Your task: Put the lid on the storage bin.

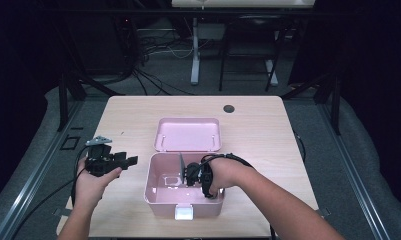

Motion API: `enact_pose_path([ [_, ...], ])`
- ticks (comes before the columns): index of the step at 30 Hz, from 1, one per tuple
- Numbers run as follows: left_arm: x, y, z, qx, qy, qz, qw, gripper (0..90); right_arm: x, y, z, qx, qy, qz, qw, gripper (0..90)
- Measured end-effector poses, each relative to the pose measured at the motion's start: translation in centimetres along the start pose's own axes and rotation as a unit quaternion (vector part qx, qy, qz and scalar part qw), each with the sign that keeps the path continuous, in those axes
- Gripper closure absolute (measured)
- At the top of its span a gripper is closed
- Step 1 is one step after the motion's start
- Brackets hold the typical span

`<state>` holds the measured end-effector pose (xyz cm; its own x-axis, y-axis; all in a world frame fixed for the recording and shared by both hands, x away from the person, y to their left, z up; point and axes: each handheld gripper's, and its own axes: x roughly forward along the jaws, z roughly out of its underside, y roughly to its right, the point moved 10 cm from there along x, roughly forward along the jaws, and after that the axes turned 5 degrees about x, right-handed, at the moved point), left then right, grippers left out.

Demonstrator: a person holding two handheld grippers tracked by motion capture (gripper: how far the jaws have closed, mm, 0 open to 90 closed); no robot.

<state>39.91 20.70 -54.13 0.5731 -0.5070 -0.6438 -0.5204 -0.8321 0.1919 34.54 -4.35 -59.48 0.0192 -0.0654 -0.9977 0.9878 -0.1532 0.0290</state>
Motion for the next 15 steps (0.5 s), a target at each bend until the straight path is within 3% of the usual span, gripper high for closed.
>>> enact_pose_path([
  [15,0.16,0.02,0.1,-0.001,-0.002,0.001,1.0,43.5,0.85,0.29,-0.16,0.001,0.004,-0.001,1.0,50.2],
])
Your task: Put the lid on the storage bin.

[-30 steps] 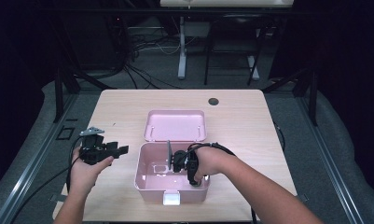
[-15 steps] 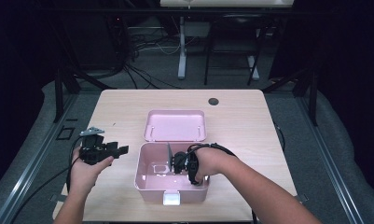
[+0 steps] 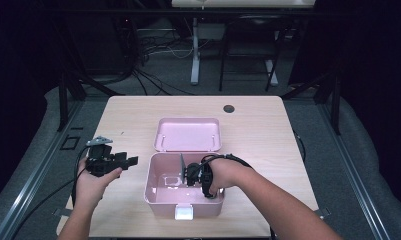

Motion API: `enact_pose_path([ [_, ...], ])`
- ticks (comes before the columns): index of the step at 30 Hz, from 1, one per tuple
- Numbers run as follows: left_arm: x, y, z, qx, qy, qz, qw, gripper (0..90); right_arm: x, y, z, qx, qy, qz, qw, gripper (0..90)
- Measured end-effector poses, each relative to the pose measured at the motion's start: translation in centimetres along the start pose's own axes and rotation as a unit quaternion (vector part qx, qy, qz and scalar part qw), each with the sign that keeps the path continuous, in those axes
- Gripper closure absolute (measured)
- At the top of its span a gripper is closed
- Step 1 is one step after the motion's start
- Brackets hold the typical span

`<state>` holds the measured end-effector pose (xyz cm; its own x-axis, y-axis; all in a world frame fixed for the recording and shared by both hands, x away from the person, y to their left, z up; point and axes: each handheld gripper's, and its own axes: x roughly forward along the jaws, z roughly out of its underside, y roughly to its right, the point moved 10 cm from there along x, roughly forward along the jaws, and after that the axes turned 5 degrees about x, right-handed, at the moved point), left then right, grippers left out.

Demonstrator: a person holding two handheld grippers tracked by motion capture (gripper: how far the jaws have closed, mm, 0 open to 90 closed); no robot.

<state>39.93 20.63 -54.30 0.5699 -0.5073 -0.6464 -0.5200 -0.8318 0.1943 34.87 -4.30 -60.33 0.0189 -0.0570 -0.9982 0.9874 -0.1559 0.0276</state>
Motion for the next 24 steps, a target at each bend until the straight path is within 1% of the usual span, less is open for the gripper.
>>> enact_pose_path([
  [2,0.01,0.0,0.02,0.0,-0.001,0.0,1.0,43.5,0.09,0.02,0.02,-0.001,-0.002,0.0,1.0,50.1],
  [7,0.02,-0.04,0.02,0.0,0.0,0.0,1.0,43.5,0.29,0.08,-0.06,-0.001,0.003,0.0,1.0,50.2],
  [13,0.08,0.01,0.04,0.002,-0.001,0.0,1.0,43.5,0.45,0.06,-0.08,0.0,0.004,0.0,1.0,50.1],
  [20,0.06,0.09,-0.02,0.002,0.0,0.001,1.0,43.6,0.22,-0.07,-0.12,0.01,0.007,-0.004,0.9999,49.2],
  [22,0.03,0.08,-0.01,0.002,0.0,0.001,1.0,43.5,-0.03,0.03,-0.16,0.017,0.01,-0.002,0.9998,48.5],
  [24,0.0,0.1,-0.01,0.002,0.0,0.001,1.0,43.5,-0.2,0.09,-0.21,0.02,0.017,-0.003,0.9997,48.8],
])
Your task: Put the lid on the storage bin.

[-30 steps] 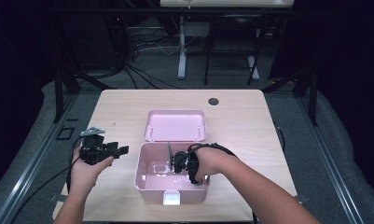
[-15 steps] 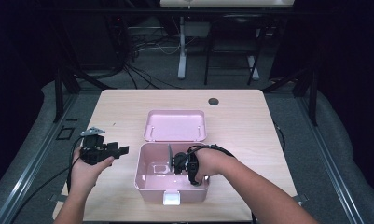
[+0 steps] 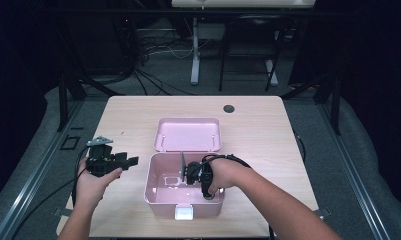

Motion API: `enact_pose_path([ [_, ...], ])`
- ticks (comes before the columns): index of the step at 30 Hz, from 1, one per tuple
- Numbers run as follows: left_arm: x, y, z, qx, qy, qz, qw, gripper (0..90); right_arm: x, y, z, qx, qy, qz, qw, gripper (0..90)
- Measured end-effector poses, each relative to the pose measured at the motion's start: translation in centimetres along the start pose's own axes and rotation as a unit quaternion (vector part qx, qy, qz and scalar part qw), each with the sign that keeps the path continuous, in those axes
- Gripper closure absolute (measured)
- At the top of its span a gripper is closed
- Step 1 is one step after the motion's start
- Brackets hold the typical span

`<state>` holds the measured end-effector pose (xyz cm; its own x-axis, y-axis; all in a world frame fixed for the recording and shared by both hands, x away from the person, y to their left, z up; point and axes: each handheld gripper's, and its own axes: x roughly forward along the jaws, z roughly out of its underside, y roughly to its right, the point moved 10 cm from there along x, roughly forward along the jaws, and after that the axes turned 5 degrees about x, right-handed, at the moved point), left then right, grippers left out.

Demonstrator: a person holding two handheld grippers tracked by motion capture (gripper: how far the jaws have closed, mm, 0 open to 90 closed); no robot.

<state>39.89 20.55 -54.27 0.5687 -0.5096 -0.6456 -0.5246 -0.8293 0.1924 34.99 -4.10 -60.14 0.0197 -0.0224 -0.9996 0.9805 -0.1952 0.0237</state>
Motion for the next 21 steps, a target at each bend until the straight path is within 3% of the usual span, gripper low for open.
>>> enact_pose_path([
  [12,-0.1,0.3,-0.1,0.005,0.002,0.002,1.0,43.6,-2.1,0.0,-0.1,-0.005,0.02,0.011,0.9997,49.7],
  [21,-0.2,0.8,-0.3,0.012,0.004,0.008,0.9999,43.9,-3.4,0.1,0.3,0.019,0.044,0.011,0.9988,50.0],
])
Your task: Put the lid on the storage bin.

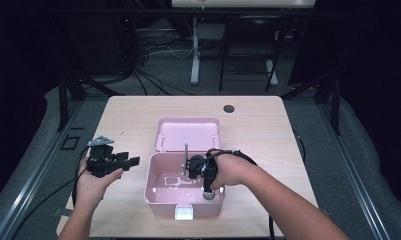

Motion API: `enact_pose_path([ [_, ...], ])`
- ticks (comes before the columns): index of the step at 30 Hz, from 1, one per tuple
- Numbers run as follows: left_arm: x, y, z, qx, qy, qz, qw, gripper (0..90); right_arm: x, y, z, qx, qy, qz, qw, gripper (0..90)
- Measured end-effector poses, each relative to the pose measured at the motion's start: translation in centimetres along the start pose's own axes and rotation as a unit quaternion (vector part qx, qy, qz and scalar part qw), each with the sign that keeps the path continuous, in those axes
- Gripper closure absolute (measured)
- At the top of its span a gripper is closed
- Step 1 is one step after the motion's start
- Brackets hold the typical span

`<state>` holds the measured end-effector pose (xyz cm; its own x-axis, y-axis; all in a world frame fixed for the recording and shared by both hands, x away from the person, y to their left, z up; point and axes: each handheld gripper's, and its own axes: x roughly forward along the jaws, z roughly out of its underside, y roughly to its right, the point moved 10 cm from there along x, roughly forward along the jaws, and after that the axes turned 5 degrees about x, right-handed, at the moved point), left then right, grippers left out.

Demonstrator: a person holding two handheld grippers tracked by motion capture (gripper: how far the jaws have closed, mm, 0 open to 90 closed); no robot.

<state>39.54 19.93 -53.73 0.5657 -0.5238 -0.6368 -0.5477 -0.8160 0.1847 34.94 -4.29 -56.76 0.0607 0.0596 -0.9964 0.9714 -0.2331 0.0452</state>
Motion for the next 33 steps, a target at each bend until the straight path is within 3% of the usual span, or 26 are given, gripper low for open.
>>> enact_pose_path([
  [7,0.0,0.6,-0.1,0.007,0.001,0.005,1.0,44.3,-1.5,0.1,-0.2,0.031,0.039,-0.003,0.9988,50.1],
  [18,-0.3,1.6,-0.6,0.013,0.009,0.02,0.9997,45.1,-3.5,1.2,-0.2,0.073,0.076,0.003,0.9944,50.4],
  [29,-0.5,2.8,-0.9,0.024,0.013,0.034,0.999,46.3,-4.7,3.0,0.2,0.127,0.11,0.023,0.9855,49.5],
  [33,-0.4,3.2,-0.9,0.025,0.011,0.04,0.9988,46.6,-5.2,3.8,0.3,0.151,0.129,0.03,0.9796,49.3],
])
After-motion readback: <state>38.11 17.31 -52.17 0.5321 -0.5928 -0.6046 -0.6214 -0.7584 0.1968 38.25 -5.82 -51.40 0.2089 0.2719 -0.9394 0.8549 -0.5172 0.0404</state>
